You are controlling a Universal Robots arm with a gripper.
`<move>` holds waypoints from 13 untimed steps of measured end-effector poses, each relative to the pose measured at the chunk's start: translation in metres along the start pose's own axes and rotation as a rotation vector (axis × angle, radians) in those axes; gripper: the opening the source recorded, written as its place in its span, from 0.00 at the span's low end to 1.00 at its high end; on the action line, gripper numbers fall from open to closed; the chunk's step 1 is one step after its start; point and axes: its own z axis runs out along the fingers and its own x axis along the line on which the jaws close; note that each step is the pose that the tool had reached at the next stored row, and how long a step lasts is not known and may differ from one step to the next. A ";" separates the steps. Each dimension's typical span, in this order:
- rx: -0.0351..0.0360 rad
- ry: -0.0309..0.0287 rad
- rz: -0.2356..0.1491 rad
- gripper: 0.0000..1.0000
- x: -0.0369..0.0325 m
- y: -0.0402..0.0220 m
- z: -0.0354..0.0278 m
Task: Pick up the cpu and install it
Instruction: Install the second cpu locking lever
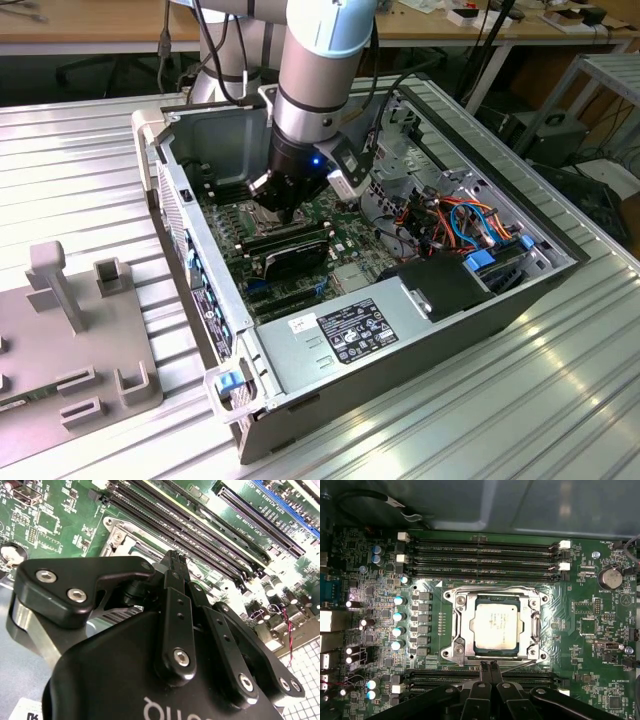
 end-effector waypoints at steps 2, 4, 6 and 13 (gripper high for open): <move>0.0000 0.0000 0.000 0.11 0.0000 0.0000 0.0000; 0.0001 -0.0001 0.000 0.11 0.0002 -0.0001 0.0002; 0.0000 -0.0001 0.000 0.11 0.0004 -0.0001 0.0005; 0.0002 0.0000 0.000 0.11 0.0020 -0.0003 0.0024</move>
